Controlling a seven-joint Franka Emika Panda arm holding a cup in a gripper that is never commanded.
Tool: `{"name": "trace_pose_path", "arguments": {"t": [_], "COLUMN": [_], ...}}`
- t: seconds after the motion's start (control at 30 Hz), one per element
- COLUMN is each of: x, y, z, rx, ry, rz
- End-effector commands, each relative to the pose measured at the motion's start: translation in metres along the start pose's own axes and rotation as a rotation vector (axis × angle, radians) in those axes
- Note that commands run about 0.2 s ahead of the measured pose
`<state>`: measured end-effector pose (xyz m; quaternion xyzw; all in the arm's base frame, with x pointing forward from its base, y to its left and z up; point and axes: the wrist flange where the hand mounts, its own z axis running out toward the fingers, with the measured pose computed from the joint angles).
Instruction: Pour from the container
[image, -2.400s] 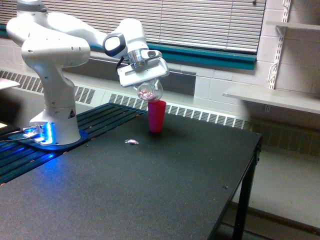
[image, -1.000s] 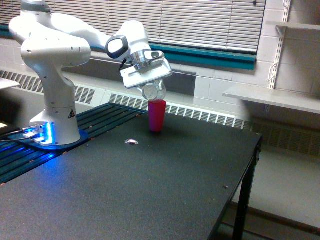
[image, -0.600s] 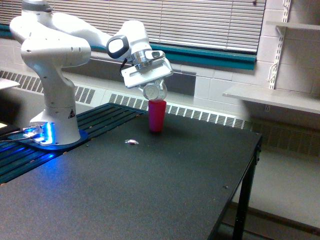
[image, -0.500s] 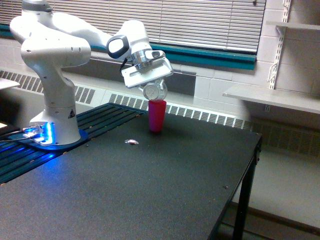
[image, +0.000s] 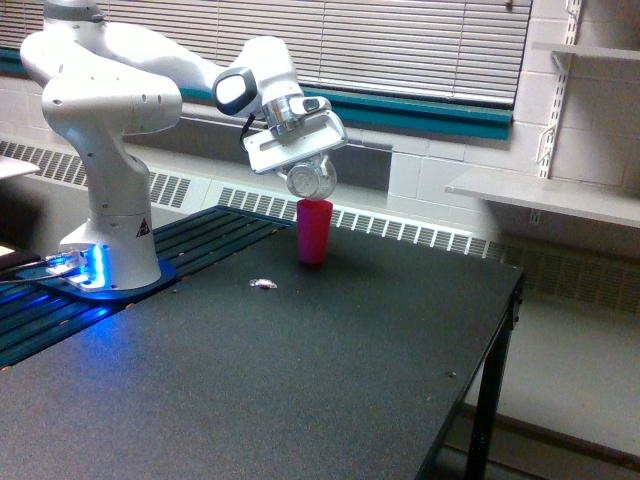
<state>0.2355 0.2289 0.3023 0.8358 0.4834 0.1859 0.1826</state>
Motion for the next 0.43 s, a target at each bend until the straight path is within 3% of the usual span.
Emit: {"name": "trace_pose_path", "arguments": {"t": [0.03,0.43], "x": [-0.0035,-0.0052], "y": [0.0059,0.0124], "z": [-0.0034,-0.0084], "rx": [-0.007,-0.012], "ry": [0.014,0.034], "rz": [0.012,0.075]}}
